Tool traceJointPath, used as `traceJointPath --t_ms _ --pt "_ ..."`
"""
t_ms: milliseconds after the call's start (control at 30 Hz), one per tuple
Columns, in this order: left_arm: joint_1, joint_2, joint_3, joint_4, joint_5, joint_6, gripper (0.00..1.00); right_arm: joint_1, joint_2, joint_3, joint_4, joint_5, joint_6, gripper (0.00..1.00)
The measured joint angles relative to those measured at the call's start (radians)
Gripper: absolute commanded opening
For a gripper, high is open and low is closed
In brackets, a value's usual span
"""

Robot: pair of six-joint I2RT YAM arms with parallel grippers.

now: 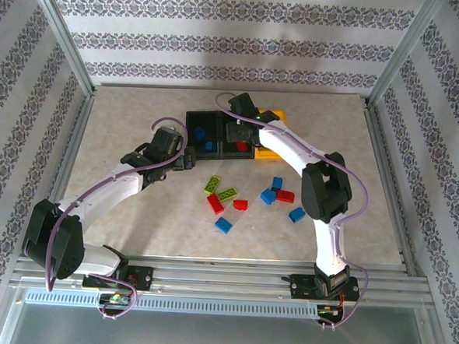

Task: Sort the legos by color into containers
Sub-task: Place the lego in the container.

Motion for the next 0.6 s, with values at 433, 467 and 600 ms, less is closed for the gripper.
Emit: traceJointPath --t_ms 433,467,600 --pt "0.0 -0.013 -0.038 0.0 0.022 -0.018 1.0 0.061 -0.332 -0.332 0.021 -0.001 0.077 0.78" --pt "0.0 -0.013 -0.042 0.001 0.025 -0.021 1.0 0.07 -0.349 -0.362 0.022 0.002 0.081 0.78" --pt "0.0 -0.013 -0.055 0.001 0.034 -0.029 1.0 0.104 -0.419 -0.47 0.018 0.014 0.114 0.79"
